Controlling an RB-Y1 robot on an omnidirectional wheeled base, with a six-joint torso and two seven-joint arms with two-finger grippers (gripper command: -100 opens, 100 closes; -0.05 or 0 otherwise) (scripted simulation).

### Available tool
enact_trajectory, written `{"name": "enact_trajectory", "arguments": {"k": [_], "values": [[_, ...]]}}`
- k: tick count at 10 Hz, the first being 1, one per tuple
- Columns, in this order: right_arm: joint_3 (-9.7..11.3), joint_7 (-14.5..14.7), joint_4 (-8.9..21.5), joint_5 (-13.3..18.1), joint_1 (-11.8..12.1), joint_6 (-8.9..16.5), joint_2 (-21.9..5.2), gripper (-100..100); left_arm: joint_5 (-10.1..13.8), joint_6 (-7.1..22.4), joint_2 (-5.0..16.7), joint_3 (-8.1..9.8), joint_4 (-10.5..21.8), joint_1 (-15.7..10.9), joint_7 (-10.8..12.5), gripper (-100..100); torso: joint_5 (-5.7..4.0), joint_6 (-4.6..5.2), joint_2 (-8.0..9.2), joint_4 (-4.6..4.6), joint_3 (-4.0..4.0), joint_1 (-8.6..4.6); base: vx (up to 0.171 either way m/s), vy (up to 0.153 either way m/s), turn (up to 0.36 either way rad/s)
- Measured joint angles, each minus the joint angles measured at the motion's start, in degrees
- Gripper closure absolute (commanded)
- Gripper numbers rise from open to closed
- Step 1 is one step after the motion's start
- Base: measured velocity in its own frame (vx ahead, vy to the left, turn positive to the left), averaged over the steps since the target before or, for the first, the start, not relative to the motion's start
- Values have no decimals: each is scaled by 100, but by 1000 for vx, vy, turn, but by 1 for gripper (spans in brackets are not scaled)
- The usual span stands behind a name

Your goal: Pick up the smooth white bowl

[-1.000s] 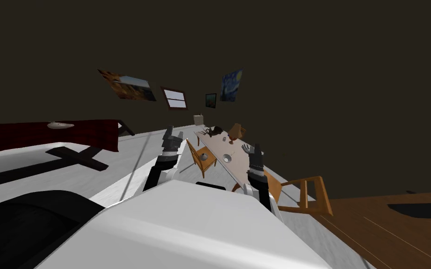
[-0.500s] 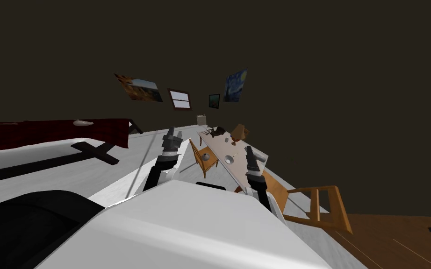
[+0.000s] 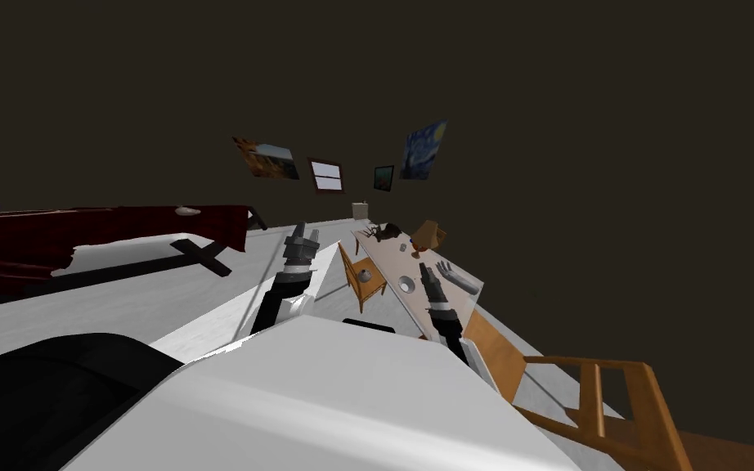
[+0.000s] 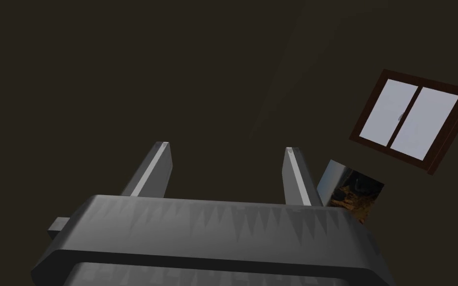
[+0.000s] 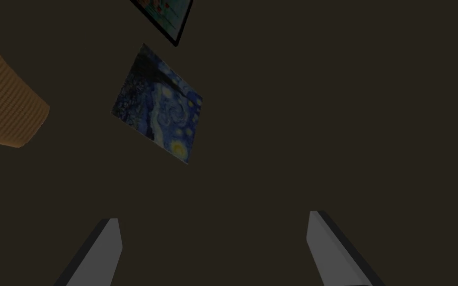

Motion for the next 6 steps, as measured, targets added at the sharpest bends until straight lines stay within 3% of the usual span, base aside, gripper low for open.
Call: {"name": "enact_trajectory", "arguments": {"k": [5,6], "values": [[111,489,437,856,135,219,-225,-100,0,0,0,0,0,0,0,0,1,-1,1,1,1,2,25,4,197],[93,611,678,1021,87,239,-280,-100,0,0,0,0,0,-1,0,0,0,-4,-1,0,0,0,21,-7,86]]}}
